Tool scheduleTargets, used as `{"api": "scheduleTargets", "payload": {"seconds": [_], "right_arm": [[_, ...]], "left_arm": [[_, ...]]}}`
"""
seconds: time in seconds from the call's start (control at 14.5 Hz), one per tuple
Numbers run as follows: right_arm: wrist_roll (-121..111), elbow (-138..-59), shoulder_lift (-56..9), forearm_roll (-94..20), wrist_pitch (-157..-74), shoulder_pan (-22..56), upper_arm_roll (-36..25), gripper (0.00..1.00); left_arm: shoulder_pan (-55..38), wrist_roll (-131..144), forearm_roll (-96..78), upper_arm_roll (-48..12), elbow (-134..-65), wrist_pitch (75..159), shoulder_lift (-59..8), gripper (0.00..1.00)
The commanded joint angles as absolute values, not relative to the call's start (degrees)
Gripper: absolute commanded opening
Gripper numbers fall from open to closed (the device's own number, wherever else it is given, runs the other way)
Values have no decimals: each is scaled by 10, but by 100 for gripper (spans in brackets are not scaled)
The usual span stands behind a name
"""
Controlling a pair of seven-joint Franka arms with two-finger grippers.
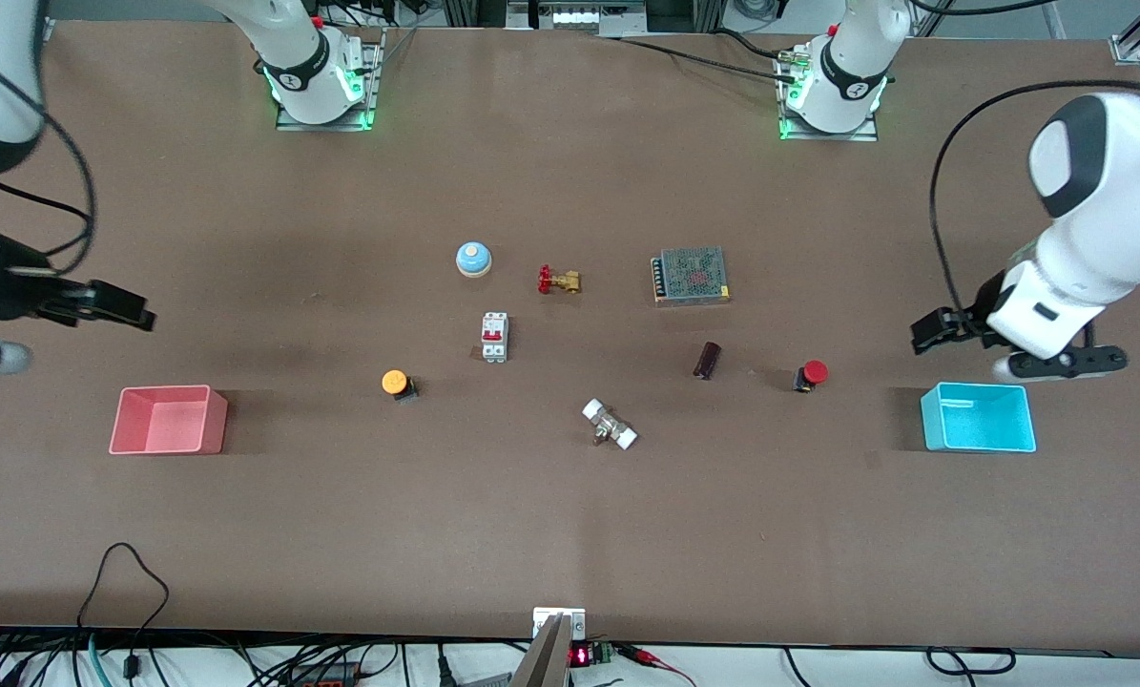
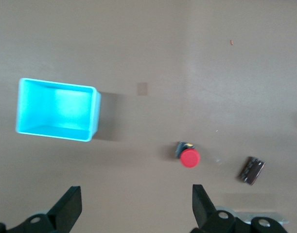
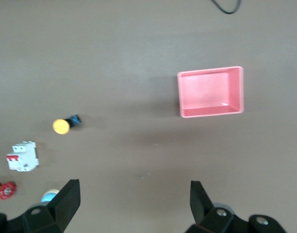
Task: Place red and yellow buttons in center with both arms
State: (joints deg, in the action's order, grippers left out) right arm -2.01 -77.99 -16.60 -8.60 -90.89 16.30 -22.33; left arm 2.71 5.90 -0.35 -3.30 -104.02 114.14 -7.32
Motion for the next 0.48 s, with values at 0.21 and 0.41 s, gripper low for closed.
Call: {"api": "scheduleTargets", "payload": {"seconds": [0.21,0.41], "right_arm": [[-13,-814,-119,-18,-890,54,-82,100],[-14,-847,-94,-18,-894,51,-83,100]], "left_arm": [[4,-30,-4,31,-1049,1073,15,100],[4,-33,-3,29,-1028,1042,24,100]]}}
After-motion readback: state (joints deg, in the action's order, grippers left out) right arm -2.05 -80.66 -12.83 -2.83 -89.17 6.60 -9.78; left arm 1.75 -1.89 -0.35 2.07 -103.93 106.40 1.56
